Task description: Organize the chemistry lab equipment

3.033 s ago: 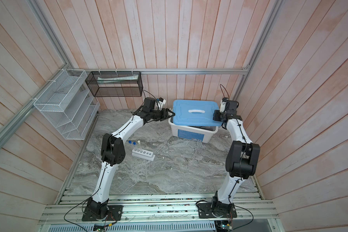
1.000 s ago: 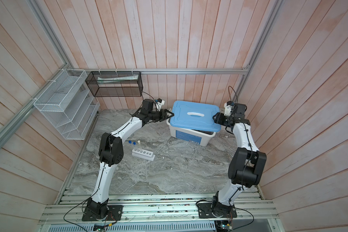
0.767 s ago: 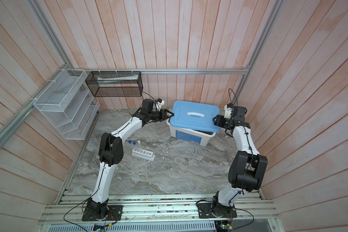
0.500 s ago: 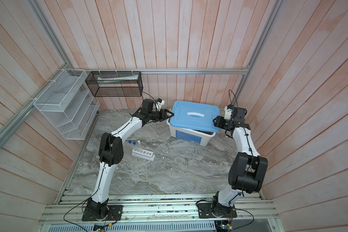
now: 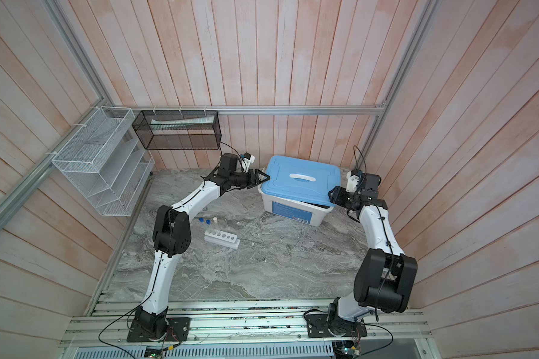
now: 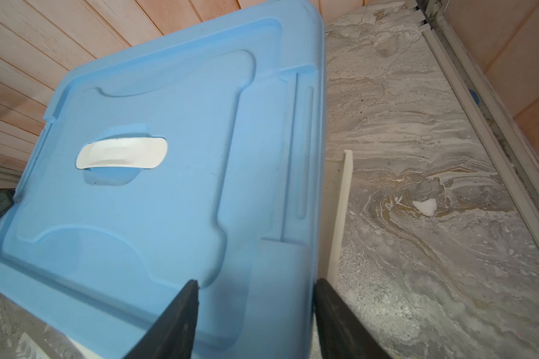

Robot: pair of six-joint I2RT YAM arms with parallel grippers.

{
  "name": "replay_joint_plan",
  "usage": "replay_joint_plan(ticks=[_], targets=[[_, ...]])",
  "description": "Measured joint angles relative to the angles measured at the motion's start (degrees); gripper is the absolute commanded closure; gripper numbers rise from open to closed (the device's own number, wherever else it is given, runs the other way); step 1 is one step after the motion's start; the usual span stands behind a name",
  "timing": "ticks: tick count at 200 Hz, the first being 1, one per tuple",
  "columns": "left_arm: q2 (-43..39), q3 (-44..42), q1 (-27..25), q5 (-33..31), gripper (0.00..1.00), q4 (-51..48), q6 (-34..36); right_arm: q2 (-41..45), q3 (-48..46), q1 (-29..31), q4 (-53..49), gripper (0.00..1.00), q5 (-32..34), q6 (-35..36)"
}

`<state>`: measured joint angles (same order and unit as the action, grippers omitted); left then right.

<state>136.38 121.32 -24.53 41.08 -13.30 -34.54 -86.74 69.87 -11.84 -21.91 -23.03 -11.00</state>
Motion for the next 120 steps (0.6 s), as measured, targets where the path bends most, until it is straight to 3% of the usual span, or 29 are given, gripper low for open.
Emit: replay_joint_plan(ticks=[120], targets=[[-1.5, -4.4, 0.9, 1.7, 0.33, 4.5, 0.0, 3.0, -2.4, 4.1, -1.6, 0.42, 3.7, -1.4]])
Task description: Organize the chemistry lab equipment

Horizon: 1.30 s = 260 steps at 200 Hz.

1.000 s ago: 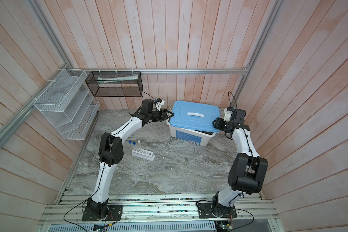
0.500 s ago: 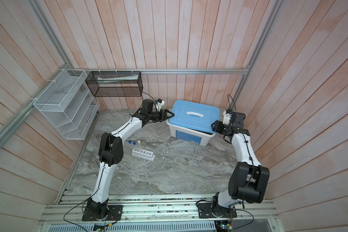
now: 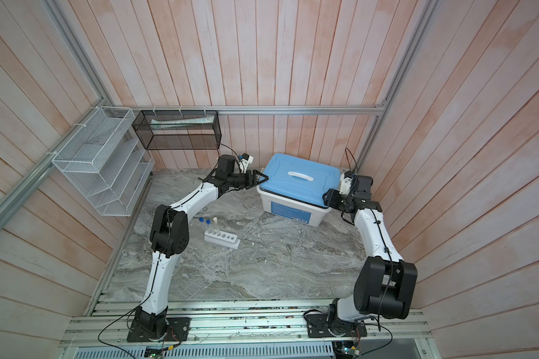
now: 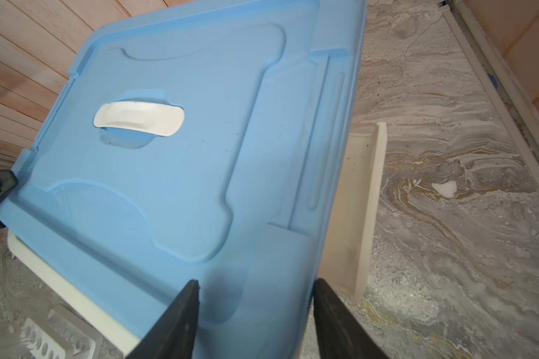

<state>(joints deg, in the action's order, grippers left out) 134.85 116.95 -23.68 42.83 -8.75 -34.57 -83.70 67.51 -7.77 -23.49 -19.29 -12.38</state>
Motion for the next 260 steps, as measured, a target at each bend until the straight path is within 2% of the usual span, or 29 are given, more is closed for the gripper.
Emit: replay_joint_plan(ticks=[82, 166, 260], targets=[[-0.6, -1.0, 0.1, 0.2, 0.34, 0.5, 0.0, 0.9, 1.0, 1.8, -3.3, 0.42, 4.0, 2.0], [-4.2, -5.7, 0.4, 0.2, 0.34, -0.5, 0.5, 0.9, 1.3, 2.6, -3.7, 0.42, 5.8, 3.0], [-6.6, -6.5, 1.1, -0.2, 0.34, -3.1, 2.5, 2.3, 1.6, 3.6, -8.7, 0.41, 7.5, 4.1]])
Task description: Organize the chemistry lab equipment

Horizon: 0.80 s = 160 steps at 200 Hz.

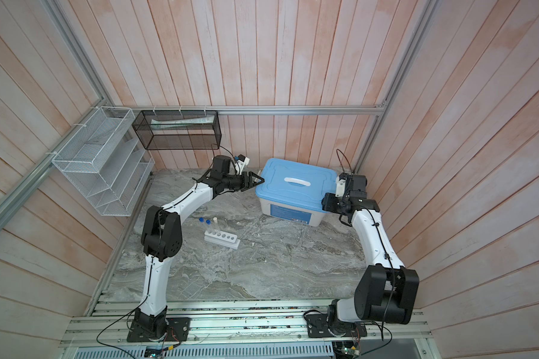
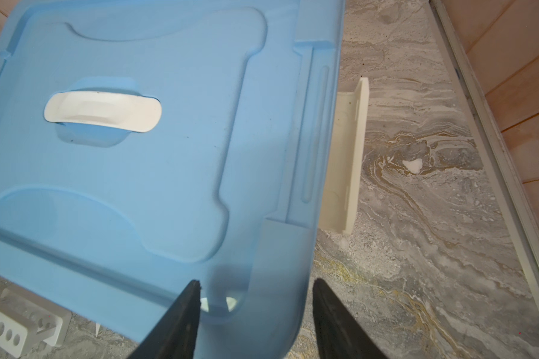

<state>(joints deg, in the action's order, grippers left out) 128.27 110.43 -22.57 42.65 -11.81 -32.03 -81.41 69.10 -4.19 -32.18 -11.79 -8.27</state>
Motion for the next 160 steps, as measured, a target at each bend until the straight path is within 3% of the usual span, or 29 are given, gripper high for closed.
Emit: replay_joint_plan(ticks=[88, 160], targets=[[-1.2, -0.7, 0.9, -1.7, 0.34, -1.7, 1.7, 0.0, 0.1, 0.1, -0.4, 0.36, 0.4, 0.2], [-4.1, 3.9, -0.6, -11.1, 0.34, -9.1, 9.6, -1.4, 5.3, 0.8, 1.0, 0.33, 0.4, 0.1]])
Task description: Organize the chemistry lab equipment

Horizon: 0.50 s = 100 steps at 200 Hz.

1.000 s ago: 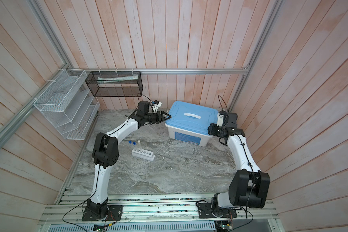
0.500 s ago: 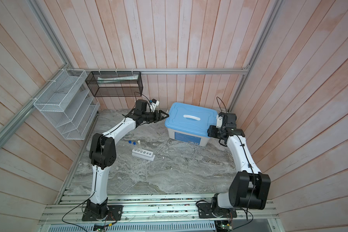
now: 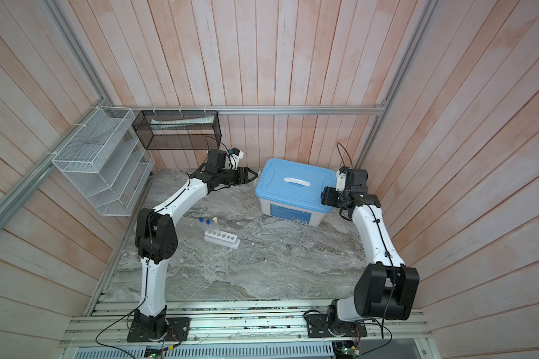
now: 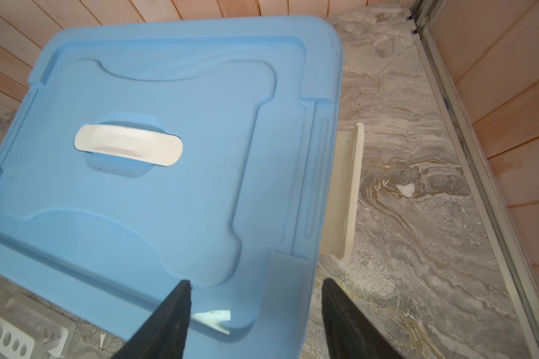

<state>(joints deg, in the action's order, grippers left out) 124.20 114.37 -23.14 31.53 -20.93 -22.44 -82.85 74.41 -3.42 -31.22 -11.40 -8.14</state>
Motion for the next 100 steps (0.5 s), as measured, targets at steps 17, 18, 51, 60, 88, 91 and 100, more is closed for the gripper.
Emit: replay_joint_plan(ticks=[17, 18, 51, 60, 88, 91, 100], targets=[[-1.5, 0.8, -2.1, -0.7, 0.34, 0.1, 1.4, 0.0, 0.1, 1.4, 2.0, 0.33, 0.0, -0.3], [-1.6, 0.8, -2.2, -0.7, 0.34, 0.1, 1.5, 0.0, 0.2, 1.6, 2.1, 0.33, 0.0, -0.4], [-1.6, 2.9, -5.4, 0.2, 0.34, 1.4, 1.9, -1.6, 0.5, 4.1, 6.0, 0.34, -1.6, -1.3], [-1.2, 3.5, -5.9, 0.4, 0.34, 1.4, 1.9, -2.5, 0.6, 4.2, 7.1, 0.34, -2.1, -1.5], [1.0, 5.4, -6.7, 1.2, 0.34, 2.4, 1.8, -5.5, 0.7, 4.2, 9.9, 0.35, -3.4, -2.4], [1.2, 5.5, -6.7, 1.2, 0.34, 2.4, 1.8, -5.8, 0.7, 4.2, 10.1, 0.35, -3.6, -2.4], [1.8, 5.5, -6.9, 1.3, 0.34, 2.5, 1.7, -6.6, 0.7, 4.2, 10.6, 0.35, -4.0, -2.6]])
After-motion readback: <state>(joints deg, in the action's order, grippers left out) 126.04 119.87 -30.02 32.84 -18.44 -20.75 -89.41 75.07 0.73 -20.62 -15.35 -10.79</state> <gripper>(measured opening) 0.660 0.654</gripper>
